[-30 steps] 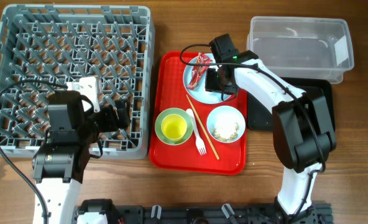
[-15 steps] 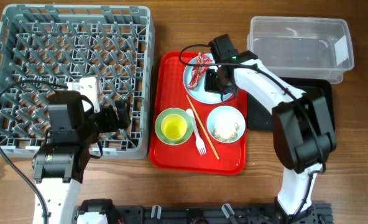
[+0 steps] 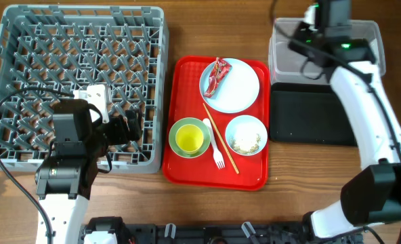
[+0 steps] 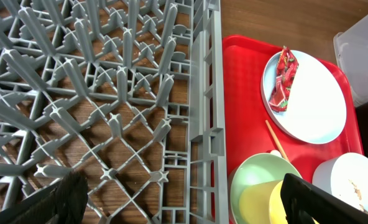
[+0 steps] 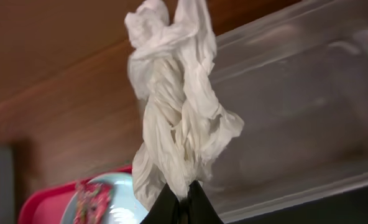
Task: Sort waste into correct bins and load items into the dishwasher rack
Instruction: 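Carry the tissue to the clear bin and release it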
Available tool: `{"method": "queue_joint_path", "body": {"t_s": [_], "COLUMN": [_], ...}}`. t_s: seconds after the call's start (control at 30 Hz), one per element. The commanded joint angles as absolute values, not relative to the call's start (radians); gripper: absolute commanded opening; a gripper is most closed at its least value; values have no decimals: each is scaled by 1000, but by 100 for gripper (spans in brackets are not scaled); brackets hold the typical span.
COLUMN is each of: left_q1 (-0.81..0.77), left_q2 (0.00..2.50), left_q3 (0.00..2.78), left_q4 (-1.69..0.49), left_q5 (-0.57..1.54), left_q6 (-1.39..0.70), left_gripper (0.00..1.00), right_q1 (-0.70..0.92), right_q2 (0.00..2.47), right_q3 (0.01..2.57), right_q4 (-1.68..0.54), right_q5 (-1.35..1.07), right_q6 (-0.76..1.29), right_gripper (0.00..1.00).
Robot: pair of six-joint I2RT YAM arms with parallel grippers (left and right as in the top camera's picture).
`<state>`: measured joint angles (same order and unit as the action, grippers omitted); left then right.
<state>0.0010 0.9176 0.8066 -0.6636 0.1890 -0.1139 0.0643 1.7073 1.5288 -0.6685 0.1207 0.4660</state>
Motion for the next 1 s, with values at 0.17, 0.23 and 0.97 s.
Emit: {"method": "queue_joint_path", "body": {"t_s": [0.17, 0.23, 0.97], "left_q1": [4, 4, 4], "left_q2": [918, 918, 918], "left_q3": [823, 823, 823], "left_q4": [-663, -663, -663], "left_q5": [205, 205, 205], "left_q6": [-120, -120, -120], "left_gripper": [100, 100, 100], "right_q1": [5, 7, 468], "right_q2": [1740, 1729, 1925], "right_q3": [1525, 1525, 1525], "right_q4": [-602, -575, -569], "right_q5": [52, -5, 142], "right_q6": [369, 364, 616], "right_gripper": [94, 95, 99]}}
